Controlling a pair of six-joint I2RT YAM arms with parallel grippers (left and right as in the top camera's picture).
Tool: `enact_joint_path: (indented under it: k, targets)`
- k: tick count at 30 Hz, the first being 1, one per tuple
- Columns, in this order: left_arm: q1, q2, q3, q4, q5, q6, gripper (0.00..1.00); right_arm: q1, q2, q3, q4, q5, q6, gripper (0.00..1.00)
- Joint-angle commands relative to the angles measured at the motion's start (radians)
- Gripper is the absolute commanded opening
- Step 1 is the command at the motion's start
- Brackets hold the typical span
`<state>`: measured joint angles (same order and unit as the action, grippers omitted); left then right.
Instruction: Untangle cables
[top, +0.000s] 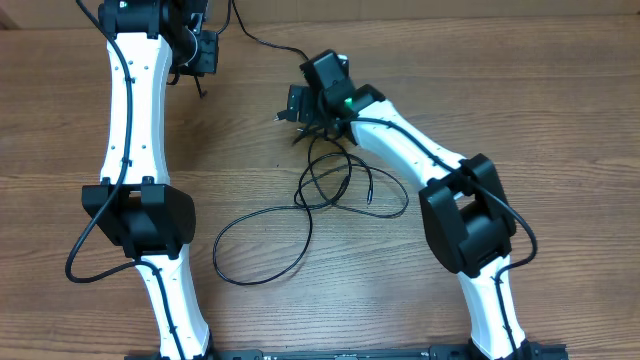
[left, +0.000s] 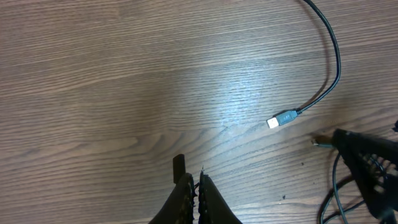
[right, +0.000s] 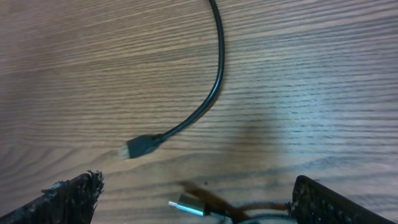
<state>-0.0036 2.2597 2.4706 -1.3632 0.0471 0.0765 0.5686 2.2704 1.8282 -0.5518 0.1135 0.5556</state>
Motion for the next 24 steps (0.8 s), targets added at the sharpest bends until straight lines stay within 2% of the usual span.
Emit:
enact_joint_path:
  k: [1,14,17,24]
  targets:
    - [0.01,0.0,-0.002,-0.001,-0.028,-0.01,0.04,0.006,0.031,0.003,0.035,0.082,0.024,0.97]
    - [0.009,0.0,-0.002,-0.001,0.031,-0.009,0.04,0.006,0.121,0.003,0.238,0.133,0.041,0.93]
    - [0.009,0.0,-0.002,0.004,0.032,-0.01,0.04,0.002,0.146,0.003,0.26,0.14,0.047,0.89]
    - [0.009,0.0,-0.002,0.008,0.031,-0.009,0.04,0.0,0.209,0.003,0.251,0.156,0.043,0.89]
